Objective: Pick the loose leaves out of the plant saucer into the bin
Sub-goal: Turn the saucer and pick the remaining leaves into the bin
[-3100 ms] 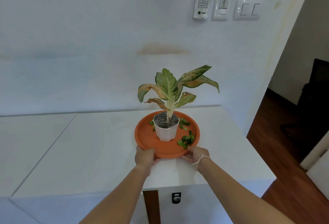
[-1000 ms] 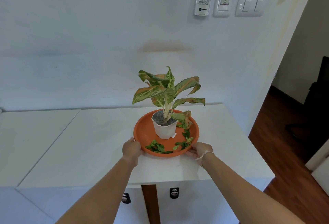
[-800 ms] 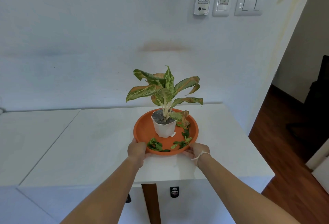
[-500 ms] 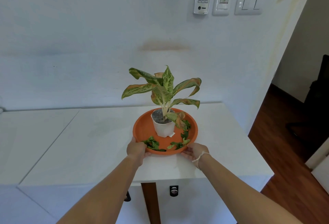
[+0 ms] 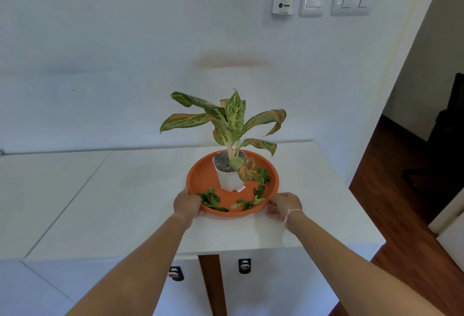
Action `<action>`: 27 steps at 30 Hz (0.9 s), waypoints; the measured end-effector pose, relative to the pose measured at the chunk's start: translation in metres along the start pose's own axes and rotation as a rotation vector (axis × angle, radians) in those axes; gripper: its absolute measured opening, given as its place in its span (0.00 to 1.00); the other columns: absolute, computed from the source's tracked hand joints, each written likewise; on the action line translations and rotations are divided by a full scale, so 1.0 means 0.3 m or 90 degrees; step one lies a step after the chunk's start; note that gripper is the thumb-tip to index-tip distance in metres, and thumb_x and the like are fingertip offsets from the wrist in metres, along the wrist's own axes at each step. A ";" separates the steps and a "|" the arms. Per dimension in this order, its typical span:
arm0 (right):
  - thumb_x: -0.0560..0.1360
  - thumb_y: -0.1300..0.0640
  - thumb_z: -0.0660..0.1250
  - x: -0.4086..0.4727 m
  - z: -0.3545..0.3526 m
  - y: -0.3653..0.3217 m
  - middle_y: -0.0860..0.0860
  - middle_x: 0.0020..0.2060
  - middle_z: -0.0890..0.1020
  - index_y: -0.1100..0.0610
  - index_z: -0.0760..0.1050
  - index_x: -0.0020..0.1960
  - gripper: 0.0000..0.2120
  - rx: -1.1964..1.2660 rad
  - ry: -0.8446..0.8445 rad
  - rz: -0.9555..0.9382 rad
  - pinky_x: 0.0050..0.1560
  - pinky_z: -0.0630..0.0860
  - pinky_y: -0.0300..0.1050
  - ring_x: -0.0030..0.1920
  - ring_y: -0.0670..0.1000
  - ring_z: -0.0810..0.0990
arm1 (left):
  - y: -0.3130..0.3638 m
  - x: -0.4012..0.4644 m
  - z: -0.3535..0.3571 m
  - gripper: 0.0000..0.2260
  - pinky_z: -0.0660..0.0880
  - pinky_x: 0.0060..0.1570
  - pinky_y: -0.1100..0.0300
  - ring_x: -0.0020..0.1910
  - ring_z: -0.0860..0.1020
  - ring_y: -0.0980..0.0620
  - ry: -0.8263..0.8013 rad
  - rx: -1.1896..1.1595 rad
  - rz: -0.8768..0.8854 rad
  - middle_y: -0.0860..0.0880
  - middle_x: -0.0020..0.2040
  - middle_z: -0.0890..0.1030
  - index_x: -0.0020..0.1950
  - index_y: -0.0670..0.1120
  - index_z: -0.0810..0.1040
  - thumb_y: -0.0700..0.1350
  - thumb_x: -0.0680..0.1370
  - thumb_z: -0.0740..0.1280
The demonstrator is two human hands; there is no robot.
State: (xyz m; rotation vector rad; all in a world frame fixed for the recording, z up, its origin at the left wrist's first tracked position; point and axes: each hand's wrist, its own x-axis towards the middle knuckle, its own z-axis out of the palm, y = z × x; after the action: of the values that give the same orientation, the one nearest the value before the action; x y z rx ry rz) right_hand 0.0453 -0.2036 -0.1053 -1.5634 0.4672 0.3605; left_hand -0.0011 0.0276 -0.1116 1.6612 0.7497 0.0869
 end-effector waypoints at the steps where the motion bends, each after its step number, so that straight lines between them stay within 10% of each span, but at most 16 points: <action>1: 0.73 0.62 0.65 0.003 0.000 -0.001 0.58 0.40 0.79 0.64 0.73 0.57 0.13 -0.059 0.026 -0.032 0.40 0.80 0.49 0.40 0.57 0.79 | 0.009 -0.012 0.006 0.19 0.79 0.52 0.49 0.53 0.78 0.41 0.023 0.088 0.040 0.40 0.60 0.78 0.64 0.44 0.73 0.34 0.75 0.58; 9: 0.71 0.44 0.68 0.005 0.005 -0.045 0.54 0.68 0.71 0.55 0.64 0.72 0.33 -0.576 0.005 -0.306 0.67 0.69 0.51 0.68 0.56 0.69 | 0.049 -0.045 0.032 0.30 0.65 0.69 0.51 0.71 0.65 0.42 -0.030 0.685 0.268 0.45 0.74 0.65 0.76 0.50 0.60 0.54 0.76 0.64; 16: 0.68 0.32 0.64 0.022 0.058 -0.055 0.52 0.73 0.66 0.52 0.57 0.75 0.42 -0.857 -0.049 -0.321 0.76 0.46 0.56 0.76 0.55 0.58 | 0.083 -0.003 0.053 0.29 0.70 0.67 0.53 0.69 0.70 0.46 -0.151 0.760 0.222 0.50 0.73 0.68 0.74 0.52 0.64 0.56 0.75 0.65; 27: 0.65 0.27 0.61 0.045 0.119 -0.068 0.54 0.72 0.67 0.53 0.63 0.73 0.45 -0.999 -0.041 -0.296 0.76 0.42 0.56 0.76 0.58 0.54 | 0.072 0.036 0.081 0.16 0.76 0.58 0.56 0.55 0.80 0.48 -0.152 0.727 0.231 0.47 0.57 0.82 0.63 0.49 0.79 0.48 0.75 0.68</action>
State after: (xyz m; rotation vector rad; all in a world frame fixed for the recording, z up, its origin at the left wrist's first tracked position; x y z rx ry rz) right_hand 0.0692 -0.1687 -0.0961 -3.0612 -0.4162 0.4205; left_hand 0.0274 0.0116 -0.1017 2.8153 0.2740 -0.3457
